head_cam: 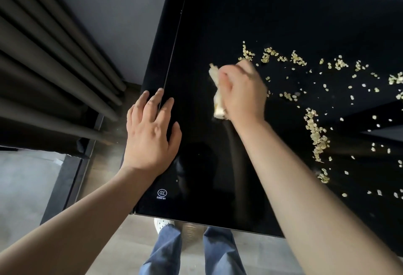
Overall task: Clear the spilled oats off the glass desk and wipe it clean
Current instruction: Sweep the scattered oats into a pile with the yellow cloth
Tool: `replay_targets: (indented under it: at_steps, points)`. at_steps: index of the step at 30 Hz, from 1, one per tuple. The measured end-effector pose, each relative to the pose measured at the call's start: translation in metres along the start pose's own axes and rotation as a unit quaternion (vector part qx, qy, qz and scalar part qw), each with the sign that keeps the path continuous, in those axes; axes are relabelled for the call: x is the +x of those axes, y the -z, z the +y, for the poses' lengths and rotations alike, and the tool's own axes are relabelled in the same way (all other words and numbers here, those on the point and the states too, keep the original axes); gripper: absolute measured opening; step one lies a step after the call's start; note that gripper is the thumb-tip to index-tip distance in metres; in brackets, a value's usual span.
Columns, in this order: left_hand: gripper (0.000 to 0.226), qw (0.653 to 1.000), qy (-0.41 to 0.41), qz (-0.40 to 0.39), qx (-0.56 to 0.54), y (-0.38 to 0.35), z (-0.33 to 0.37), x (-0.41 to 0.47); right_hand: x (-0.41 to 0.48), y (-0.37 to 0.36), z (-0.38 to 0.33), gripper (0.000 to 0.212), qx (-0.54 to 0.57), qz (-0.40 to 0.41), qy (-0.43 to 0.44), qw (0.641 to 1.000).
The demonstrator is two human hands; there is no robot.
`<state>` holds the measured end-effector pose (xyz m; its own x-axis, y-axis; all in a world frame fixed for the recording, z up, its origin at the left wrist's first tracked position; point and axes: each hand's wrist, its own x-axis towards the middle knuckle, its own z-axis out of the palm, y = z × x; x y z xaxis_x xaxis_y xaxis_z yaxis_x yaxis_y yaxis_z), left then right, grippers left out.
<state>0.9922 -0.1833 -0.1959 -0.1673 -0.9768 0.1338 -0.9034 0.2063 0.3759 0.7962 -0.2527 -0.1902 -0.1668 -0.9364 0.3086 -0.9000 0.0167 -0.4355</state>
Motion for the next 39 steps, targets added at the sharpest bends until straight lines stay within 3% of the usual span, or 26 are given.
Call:
replay_targets:
  at_steps: [6,10,15,20,26,28,31,36,39]
  points:
    - [0.05,1.0,0.001,-0.008,0.004,0.001,0.0,0.001,0.001,0.042,0.056,0.02,-0.033,0.032,-0.11,0.993]
    - [0.049,1.0,0.002,-0.011,-0.009,0.001,-0.001,0.002,-0.034,0.068,0.025,0.015,0.034,0.051,-0.064,0.996]
    - [0.043,0.99,0.026,-0.004,-0.141,0.017,-0.013,-0.001,-0.102,0.081,-0.039,0.013,0.115,0.024,-0.045,0.992]
    - [0.045,0.99,0.046,-0.033,-0.131,0.043,-0.048,-0.033,-0.155,0.057,-0.092,0.015,0.159,-0.011,-0.019,0.987]
    - [0.042,0.987,0.096,-0.035,-0.127,0.052,-0.076,-0.063,-0.162,0.006,-0.108,0.03,0.107,-0.01,0.052,0.993]
    - [0.042,0.985,0.101,-0.032,-0.135,0.051,-0.078,-0.063,-0.155,0.004,-0.095,0.023,0.087,-0.01,0.062,0.994]
    - [0.045,0.984,0.095,-0.032,-0.146,0.049,-0.075,-0.058,-0.137,0.019,-0.055,0.01,0.043,0.014,0.023,0.999]
    - [0.045,0.984,0.067,-0.038,-0.163,0.042,-0.059,-0.037,-0.104,0.058,0.026,0.019,-0.064,0.059,-0.113,0.99]
    - [0.043,0.981,0.071,-0.04,-0.175,0.038,-0.052,-0.026,-0.095,0.07,0.015,0.017,-0.035,0.064,-0.12,0.99]
